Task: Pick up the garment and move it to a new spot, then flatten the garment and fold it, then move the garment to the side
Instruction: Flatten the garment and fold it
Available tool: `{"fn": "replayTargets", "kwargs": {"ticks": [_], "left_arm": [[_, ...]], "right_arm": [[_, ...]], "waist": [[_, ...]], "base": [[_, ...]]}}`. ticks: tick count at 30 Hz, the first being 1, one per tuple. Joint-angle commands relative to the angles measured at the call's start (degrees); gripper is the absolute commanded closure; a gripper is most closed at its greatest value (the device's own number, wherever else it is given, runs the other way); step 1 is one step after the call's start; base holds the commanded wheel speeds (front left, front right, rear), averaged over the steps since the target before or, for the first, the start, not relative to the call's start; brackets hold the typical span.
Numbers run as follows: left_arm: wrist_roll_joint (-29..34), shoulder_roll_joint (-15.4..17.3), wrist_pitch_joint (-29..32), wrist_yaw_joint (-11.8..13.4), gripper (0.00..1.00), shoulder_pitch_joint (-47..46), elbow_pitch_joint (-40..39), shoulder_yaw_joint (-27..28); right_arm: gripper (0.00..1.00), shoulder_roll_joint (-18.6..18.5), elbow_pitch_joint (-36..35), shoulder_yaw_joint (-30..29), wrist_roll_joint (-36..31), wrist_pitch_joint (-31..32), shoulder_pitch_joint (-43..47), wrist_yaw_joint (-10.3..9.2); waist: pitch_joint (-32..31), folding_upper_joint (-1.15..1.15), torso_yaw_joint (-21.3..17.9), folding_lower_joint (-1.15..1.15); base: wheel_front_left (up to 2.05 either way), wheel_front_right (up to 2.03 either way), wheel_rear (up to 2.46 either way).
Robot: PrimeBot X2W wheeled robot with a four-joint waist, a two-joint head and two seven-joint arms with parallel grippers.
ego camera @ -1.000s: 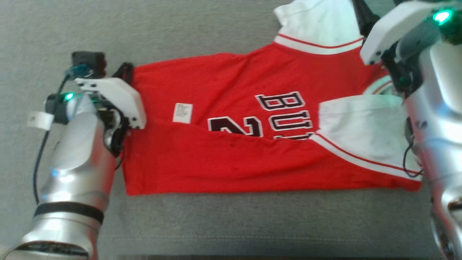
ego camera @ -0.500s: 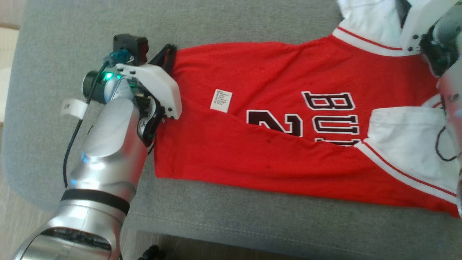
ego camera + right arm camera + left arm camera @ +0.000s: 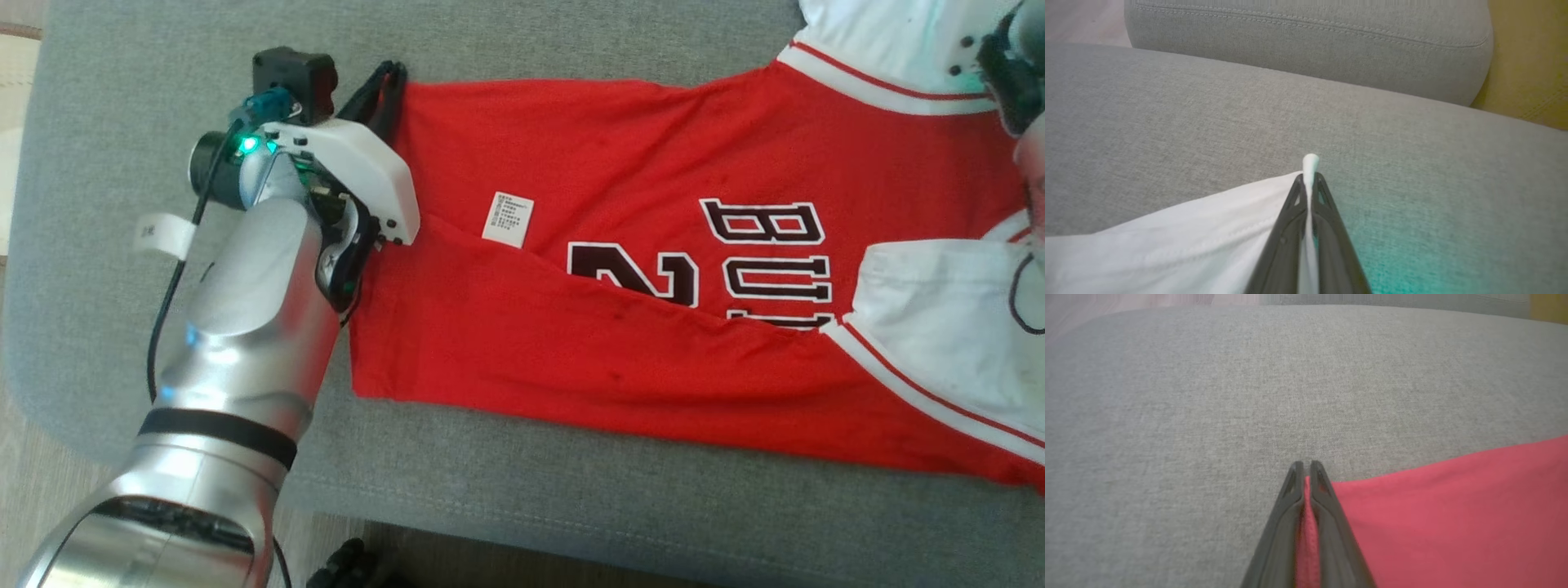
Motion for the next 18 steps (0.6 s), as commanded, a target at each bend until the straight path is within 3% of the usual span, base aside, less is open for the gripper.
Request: {"fn": "replayTargets", "kwargs": {"ticks": [1, 10, 18], "left_arm": [[-0.25, 1.64, -0.03, 0.64, 1.0, -0.32, -0.2, 0.79], [-0.08, 3.05, -5.27, 1.67, 1.0, -4.76, 0.25, 1.35], [0.06, 4.97, -9.01, 2.18, 1.0, -6.55, 0.25, 2.36]], "right_arm": [[1.0, -0.12, -1.18, -0.04, -0.56, -0.81, -1.21, 0.2], [1.0, -1.01, -3.36, -6.79, -7.55, -12.98, -3.38, 0.2], [1.0, 1.85, -3.75, -11.8, -10.4, -20.61, -3.66, 0.2]], "waist": [[0.04, 0.0, -0.15, -0.01], [-1.09, 0.0, -2.53, -0.01], [-3.14, 0.0, -5.35, -0.01]], "base": [[0.0, 0.0, 0.0], [0.0, 0.0, 0.0], [0.0, 0.0, 0.0]]}}
